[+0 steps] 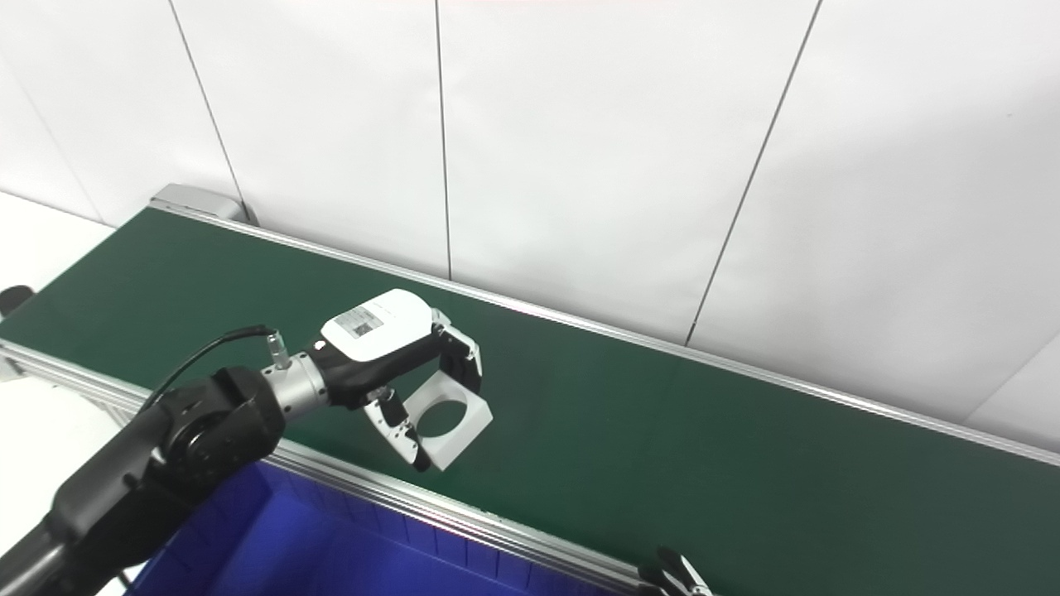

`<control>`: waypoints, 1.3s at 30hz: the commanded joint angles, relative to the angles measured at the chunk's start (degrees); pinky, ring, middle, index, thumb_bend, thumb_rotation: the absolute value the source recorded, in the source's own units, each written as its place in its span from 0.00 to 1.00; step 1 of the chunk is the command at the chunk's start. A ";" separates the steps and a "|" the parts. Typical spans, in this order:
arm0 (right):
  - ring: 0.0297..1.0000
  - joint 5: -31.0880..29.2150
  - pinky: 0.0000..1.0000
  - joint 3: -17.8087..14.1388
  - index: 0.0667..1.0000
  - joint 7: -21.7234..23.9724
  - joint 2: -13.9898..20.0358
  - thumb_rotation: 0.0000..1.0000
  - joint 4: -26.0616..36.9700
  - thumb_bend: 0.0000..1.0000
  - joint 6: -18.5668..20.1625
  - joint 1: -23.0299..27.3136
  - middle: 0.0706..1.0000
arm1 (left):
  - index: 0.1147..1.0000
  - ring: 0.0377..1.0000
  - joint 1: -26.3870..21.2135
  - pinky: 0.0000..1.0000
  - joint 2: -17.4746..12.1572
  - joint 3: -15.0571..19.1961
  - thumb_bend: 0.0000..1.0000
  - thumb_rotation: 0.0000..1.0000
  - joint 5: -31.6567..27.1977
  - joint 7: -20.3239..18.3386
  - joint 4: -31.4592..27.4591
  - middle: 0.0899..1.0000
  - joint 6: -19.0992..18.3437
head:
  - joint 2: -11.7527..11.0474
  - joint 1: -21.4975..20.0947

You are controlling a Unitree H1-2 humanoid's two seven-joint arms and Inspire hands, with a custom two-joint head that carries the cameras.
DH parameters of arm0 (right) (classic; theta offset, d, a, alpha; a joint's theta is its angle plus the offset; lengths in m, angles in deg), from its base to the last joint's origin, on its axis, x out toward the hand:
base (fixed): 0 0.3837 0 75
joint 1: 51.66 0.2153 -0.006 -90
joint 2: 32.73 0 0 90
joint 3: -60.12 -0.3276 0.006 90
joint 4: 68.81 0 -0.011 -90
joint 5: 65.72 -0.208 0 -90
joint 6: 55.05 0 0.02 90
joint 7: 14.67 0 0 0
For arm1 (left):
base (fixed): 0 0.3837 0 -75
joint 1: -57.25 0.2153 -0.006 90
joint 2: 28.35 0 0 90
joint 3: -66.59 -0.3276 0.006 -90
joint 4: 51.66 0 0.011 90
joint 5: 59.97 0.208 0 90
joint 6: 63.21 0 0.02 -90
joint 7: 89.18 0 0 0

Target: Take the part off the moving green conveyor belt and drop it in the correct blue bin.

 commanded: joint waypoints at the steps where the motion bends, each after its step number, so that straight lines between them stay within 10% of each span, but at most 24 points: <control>1: 0.77 -0.09 0.71 -0.03 0.88 -0.08 -0.34 0.56 1.98 0.58 -2.94 0.16 0.79 | 0.43 0.53 -0.03 0.72 0.02 0.87 0.52 0.00 -2.18 -1.37 -4.40 0.42 -1.13 | 0.01 -0.01; 39: 0.75 -0.86 0.67 -1.24 0.86 1.01 0.46 0.63 10.60 0.66 4.22 0.77 0.78 | 0.42 0.53 13.93 0.73 2.00 0.46 0.52 0.00 -6.58 -10.71 -18.24 0.43 -7.25 | 18.16 -2.07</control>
